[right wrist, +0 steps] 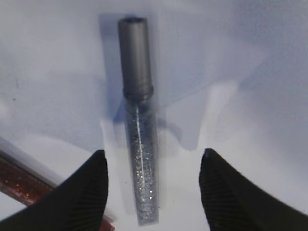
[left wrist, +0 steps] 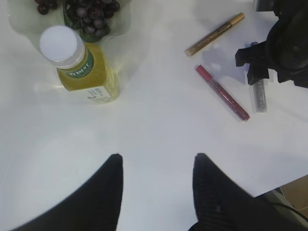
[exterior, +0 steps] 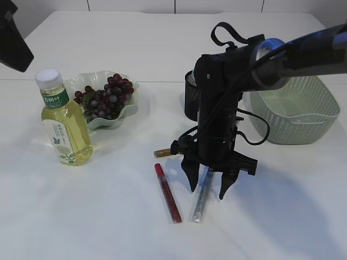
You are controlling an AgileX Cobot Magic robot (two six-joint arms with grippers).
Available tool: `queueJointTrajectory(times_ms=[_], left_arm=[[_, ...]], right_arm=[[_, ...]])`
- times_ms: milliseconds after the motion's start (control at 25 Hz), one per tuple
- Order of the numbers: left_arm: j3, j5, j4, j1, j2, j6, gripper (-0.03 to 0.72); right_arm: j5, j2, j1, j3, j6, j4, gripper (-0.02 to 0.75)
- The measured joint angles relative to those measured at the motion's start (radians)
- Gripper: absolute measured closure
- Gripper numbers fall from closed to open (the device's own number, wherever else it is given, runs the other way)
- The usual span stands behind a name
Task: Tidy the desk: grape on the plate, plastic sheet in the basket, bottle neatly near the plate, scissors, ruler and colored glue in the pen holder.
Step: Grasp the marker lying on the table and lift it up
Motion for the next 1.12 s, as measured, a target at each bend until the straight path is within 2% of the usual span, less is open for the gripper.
queueJointTrajectory(times_ms=[1120], left_arm=[[0.0,0.0,0.02,0.0,0.0,0.002,0.338]], right_arm=[[0.003,0.009,0.002,0.0,-0.007,0.001,0.267]])
